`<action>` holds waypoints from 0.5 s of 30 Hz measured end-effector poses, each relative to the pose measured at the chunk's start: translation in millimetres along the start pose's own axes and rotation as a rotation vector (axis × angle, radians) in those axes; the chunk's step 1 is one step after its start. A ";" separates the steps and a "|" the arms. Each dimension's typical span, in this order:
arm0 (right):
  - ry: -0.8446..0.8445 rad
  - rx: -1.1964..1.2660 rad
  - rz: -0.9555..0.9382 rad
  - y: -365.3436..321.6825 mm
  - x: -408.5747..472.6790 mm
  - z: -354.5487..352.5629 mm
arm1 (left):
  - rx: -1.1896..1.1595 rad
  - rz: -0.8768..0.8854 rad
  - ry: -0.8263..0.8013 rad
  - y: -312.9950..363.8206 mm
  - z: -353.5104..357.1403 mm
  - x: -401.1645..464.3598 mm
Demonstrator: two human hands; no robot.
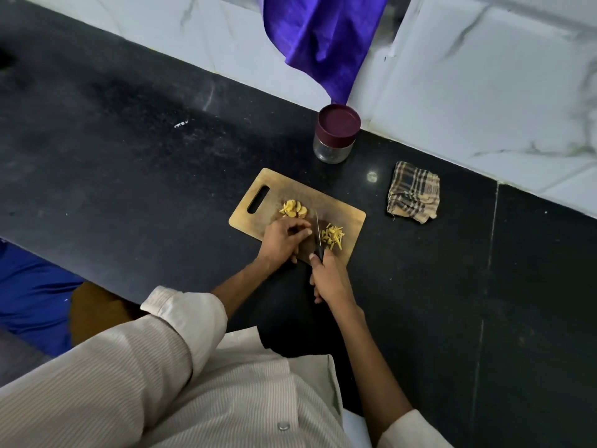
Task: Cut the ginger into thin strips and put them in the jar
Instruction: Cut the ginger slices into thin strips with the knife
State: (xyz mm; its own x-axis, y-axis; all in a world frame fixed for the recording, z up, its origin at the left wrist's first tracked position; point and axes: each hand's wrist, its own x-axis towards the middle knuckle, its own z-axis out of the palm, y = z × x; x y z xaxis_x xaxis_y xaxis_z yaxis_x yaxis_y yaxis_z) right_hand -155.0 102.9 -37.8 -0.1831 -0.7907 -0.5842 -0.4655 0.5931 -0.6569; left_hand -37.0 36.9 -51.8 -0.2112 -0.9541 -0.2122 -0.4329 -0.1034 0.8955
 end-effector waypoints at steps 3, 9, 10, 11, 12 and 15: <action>0.030 -0.003 -0.019 0.0 0.6 -0.7 | 0.018 0.045 0.007 -3.2 3.2 -0.5; 0.065 0.007 -0.035 -2.0 -3.7 2.9 | 0.064 0.054 -0.071 -0.4 -4.3 0.4; 0.066 0.004 -0.037 -2.1 -4.0 3.7 | 0.074 0.053 -0.083 -0.9 -5.8 0.8; 0.069 0.000 -0.039 -1.5 -4.7 4.7 | 0.089 0.055 -0.093 -1.5 -7.1 1.0; 0.075 0.000 -0.040 -0.4 -5.5 5.5 | 0.098 0.059 -0.100 -2.4 -8.4 1.6; 0.099 -0.007 -0.027 4.5 -7.2 7.8 | 0.092 0.064 -0.099 -5.1 -7.2 2.4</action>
State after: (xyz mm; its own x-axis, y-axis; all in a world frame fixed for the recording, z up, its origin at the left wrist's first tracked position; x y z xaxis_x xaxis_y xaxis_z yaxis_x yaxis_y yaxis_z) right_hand -148.9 112.4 -40.2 -0.2550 -0.8178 -0.5159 -0.4773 0.5705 -0.6684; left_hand -29.0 33.1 -54.1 -0.3243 -0.9252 -0.1973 -0.4937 -0.0124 0.8696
